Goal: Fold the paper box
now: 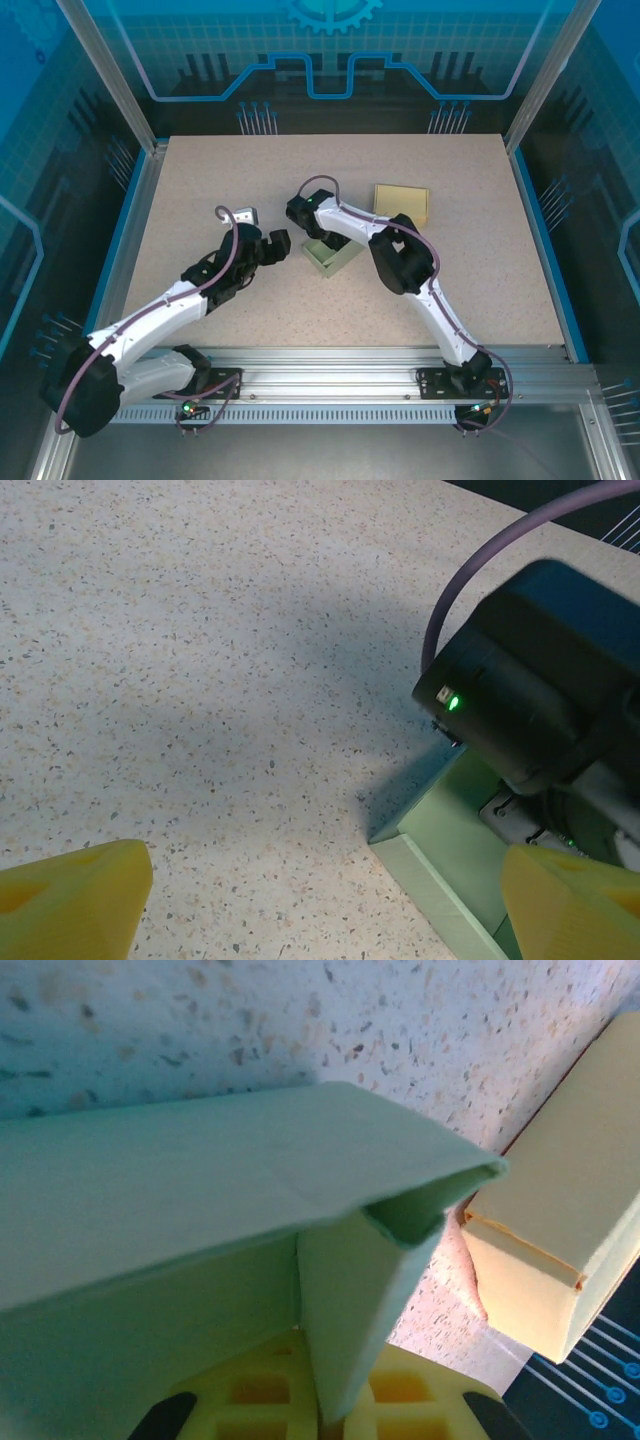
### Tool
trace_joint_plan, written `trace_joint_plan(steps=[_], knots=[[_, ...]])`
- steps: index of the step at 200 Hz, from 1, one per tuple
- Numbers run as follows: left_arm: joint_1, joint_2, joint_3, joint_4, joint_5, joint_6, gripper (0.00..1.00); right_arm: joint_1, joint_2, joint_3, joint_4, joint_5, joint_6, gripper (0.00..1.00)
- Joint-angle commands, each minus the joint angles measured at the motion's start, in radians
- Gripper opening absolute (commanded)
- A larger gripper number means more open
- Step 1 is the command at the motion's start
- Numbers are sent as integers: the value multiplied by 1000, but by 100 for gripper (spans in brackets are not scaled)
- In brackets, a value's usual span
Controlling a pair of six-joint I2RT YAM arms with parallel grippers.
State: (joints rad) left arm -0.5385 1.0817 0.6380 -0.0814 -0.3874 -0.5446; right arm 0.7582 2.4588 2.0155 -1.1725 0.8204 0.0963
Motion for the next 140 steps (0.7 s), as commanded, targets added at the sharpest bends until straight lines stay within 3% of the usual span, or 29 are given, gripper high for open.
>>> trace_joint_plan(steps=[1,18,53,79,106,140], knots=[[6,-37,-15,9,-21,-3,91,20,46,-102,202,-81,-42,0],[7,-57,-21,2,-41,-2,91,30,1,-134,236,-94,-50,3],[8,-81,-16,-35,-59,18,91,44,-79,-130,225,-96,-63,36],[11,-77,-15,-67,-67,22,89,53,-142,-118,212,-92,-70,53],[32,-74,-19,-87,-53,18,86,56,-209,-111,208,-113,-72,63],[54,-60,-11,-105,-42,34,80,68,-279,-102,198,-112,-83,67]])
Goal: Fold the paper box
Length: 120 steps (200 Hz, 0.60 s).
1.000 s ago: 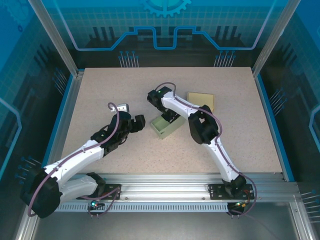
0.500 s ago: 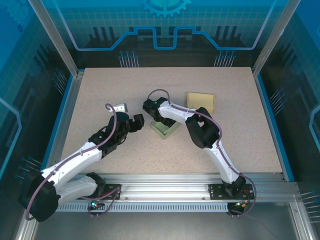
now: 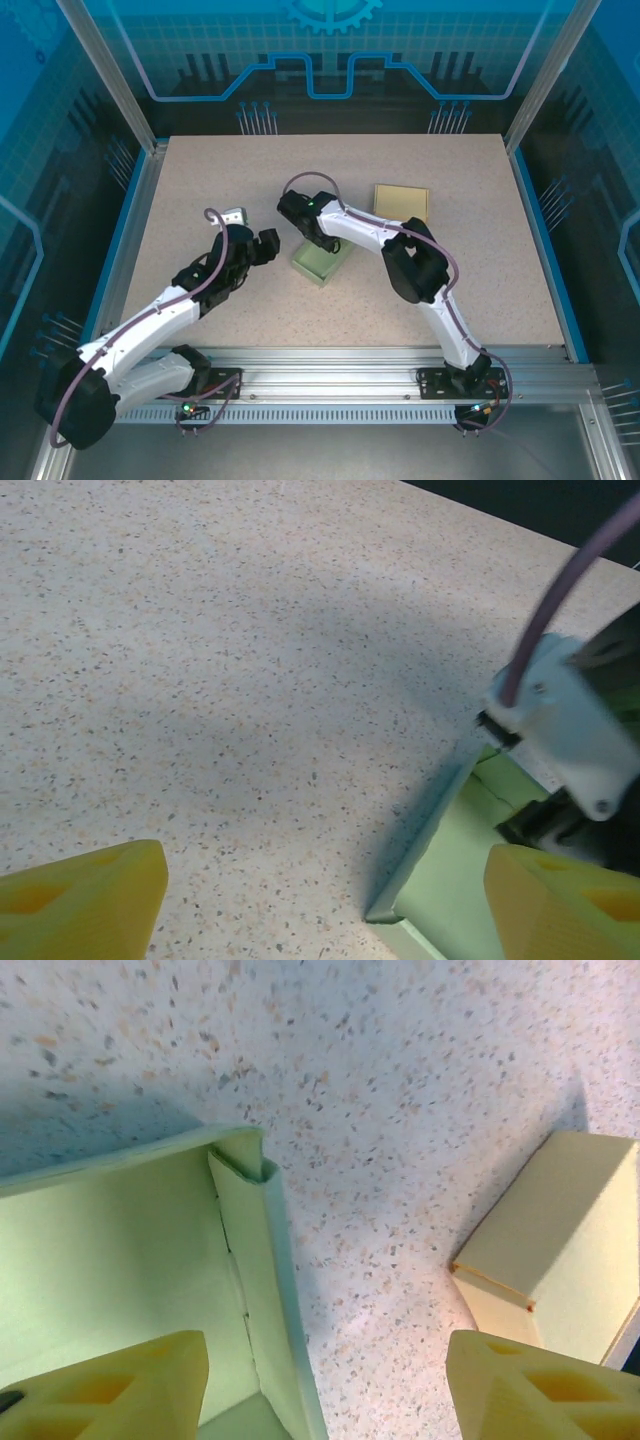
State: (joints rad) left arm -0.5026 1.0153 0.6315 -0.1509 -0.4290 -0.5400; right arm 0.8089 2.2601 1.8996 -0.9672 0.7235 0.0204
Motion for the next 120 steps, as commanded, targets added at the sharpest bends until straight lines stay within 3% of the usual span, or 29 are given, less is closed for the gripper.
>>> trace_joint_plan(steps=[1,50,77,107,120], knots=[[20,8,-5,-35,-1,31,80,18,-83,14,-8,-16,-7,67],[90,169,55,-30,57,112,71,37,-349,-52,35,-46,76,75],[125,328,127,-1,94,163,62,35,-549,-186,114,-59,141,100],[136,521,244,-17,126,224,46,14,-743,-316,127,-43,257,100],[136,598,287,-35,144,235,44,1,-818,-376,125,-5,324,100]])
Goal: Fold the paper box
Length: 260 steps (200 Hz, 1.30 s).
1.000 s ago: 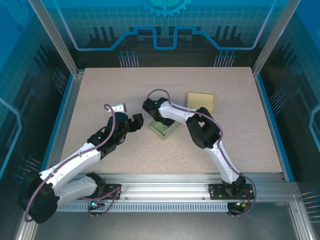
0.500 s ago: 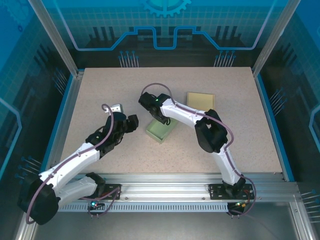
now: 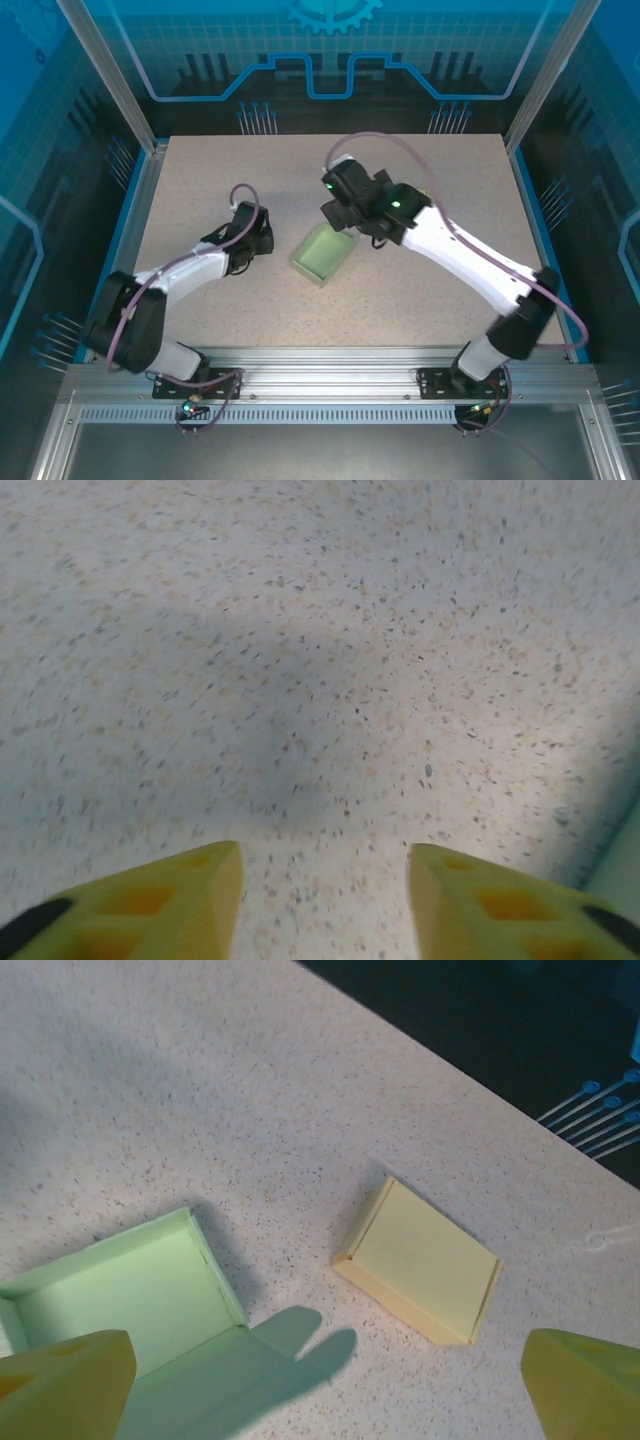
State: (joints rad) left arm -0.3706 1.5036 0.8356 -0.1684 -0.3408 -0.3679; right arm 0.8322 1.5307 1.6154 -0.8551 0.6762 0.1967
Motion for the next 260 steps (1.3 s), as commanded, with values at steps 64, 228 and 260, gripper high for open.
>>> trace_joint_plan(steps=[64,228,260], knots=[[-40,196,90,-16,147,45,43,-225,-429,-459,85,-54,485,100],[-470,135,-116,431,360,-224,45,-593,40,-608,254,-477,454,100],[-453,-13,-174,391,231,-178,50,-617,-11,-649,211,-423,500,100]])
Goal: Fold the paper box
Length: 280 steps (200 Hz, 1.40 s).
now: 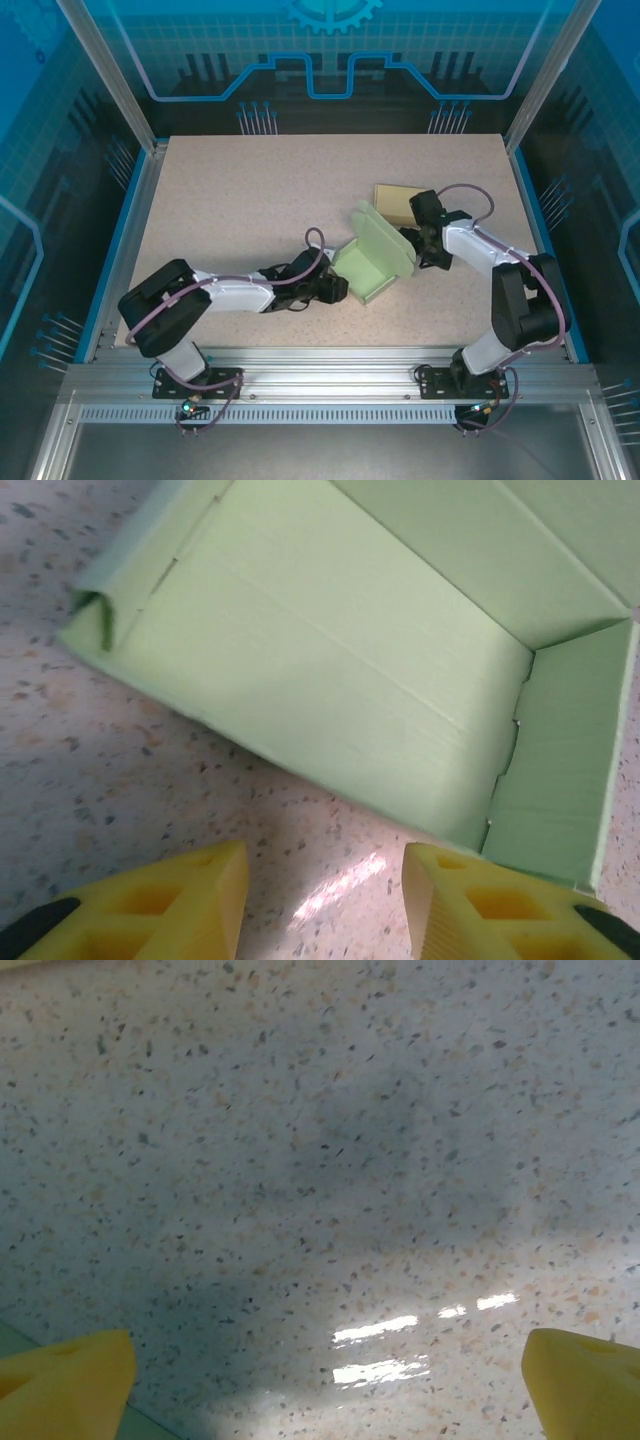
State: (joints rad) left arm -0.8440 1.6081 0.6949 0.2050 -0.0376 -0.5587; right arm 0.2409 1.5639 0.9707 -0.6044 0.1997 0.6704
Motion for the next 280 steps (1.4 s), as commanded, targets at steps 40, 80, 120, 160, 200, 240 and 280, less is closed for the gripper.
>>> trace_joint_plan(steps=[40,80,120,160,200,240,280], knots=[[160,-207,-10,-40,-64,51,56,-74,-218,-139,-117,122,121,100],[243,-139,88,-42,2,159,66,-86,-516,-277,-204,102,194,100],[306,-81,112,-15,54,175,72,-41,-859,-424,-222,-28,301,100],[329,-41,135,6,120,158,69,192,-1036,-520,-167,-23,468,100],[329,-25,141,4,119,140,69,441,-888,-508,13,49,541,100],[333,-29,129,3,102,121,69,524,-669,-472,206,74,535,100],[334,-41,104,4,81,116,68,519,-509,-428,313,74,460,99]])
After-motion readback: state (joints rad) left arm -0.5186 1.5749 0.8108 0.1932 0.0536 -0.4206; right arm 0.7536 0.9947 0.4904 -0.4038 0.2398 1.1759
